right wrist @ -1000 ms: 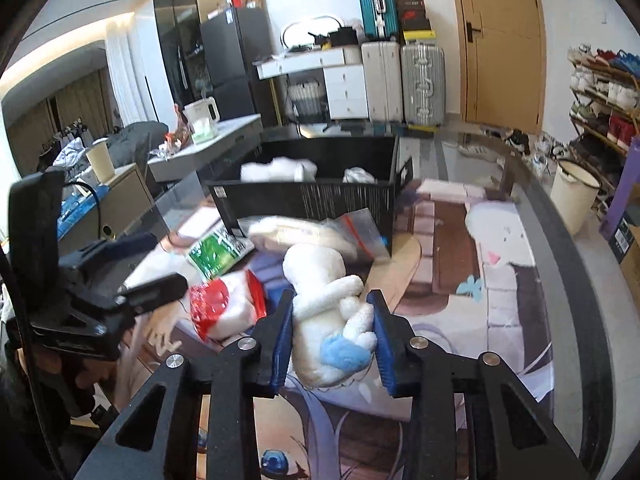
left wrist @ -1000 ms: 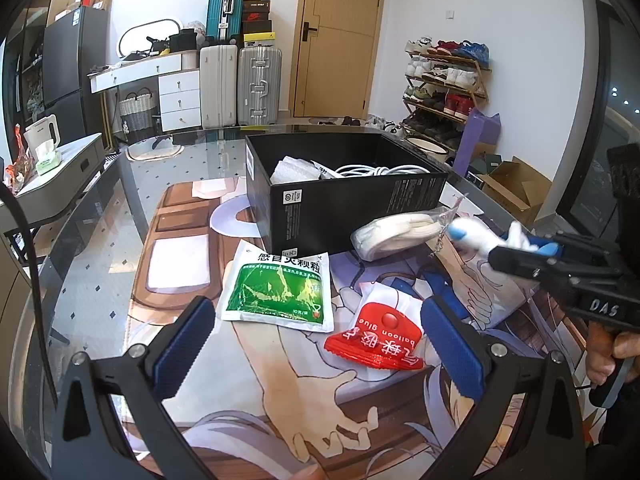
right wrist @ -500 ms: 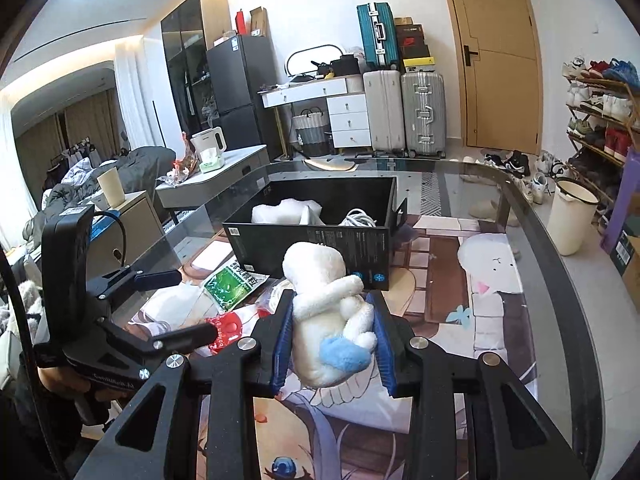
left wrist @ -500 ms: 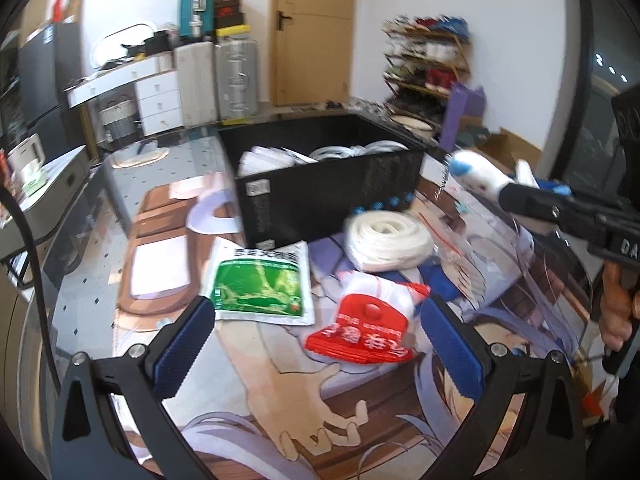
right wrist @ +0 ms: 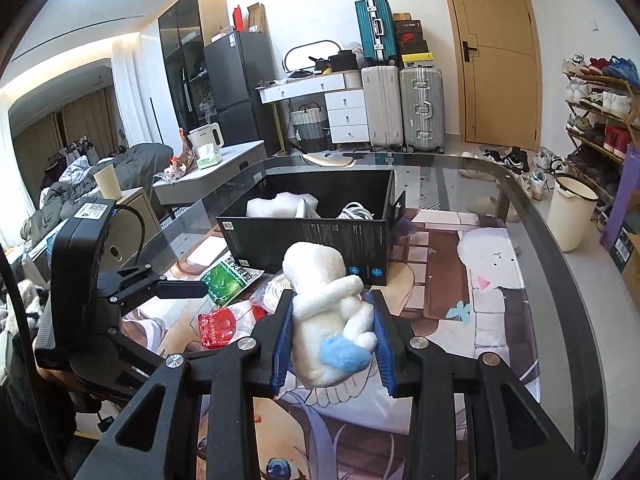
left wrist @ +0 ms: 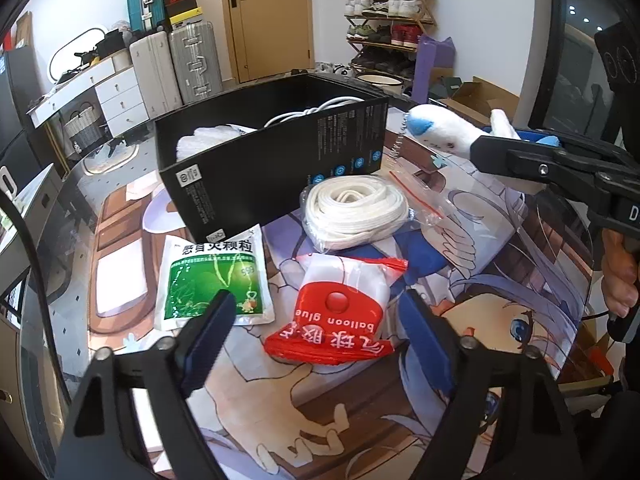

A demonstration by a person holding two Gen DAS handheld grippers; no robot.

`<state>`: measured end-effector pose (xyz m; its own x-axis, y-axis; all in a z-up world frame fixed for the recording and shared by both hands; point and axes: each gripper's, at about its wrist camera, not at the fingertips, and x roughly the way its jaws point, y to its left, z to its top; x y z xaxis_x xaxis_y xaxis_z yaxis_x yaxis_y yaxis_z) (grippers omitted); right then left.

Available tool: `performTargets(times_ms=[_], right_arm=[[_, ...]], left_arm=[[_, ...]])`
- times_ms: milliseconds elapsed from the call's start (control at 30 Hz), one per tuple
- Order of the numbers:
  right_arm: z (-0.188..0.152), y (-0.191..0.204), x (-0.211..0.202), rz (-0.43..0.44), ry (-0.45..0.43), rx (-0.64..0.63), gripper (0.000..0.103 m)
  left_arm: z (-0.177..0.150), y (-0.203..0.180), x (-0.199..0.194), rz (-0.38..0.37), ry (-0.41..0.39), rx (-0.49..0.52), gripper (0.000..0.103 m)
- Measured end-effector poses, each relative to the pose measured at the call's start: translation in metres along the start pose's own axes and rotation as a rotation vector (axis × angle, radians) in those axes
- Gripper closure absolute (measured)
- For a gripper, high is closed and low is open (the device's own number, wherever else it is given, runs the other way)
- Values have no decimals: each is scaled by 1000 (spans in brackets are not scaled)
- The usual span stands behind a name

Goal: Organize soft objects
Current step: 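Grasp the red balloon glue packet with the left tool while right holds the plush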

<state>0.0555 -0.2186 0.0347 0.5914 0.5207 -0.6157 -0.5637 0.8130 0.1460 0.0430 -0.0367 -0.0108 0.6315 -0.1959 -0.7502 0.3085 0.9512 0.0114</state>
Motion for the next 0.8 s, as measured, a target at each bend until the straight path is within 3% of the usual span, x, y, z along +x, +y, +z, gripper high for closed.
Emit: performTargets(times_ms=[67, 333, 800], right_arm=[[0, 0, 1, 1, 2, 1, 67], [0, 0, 1, 0, 3, -1, 67], [6, 1, -4, -4, -17, -5, 67]], left_arm=[[0, -1, 2, -8, 18, 8, 38], [0, -9, -3, -26, 16, 40, 59], [0, 10, -31, -75, -51, -45, 61]])
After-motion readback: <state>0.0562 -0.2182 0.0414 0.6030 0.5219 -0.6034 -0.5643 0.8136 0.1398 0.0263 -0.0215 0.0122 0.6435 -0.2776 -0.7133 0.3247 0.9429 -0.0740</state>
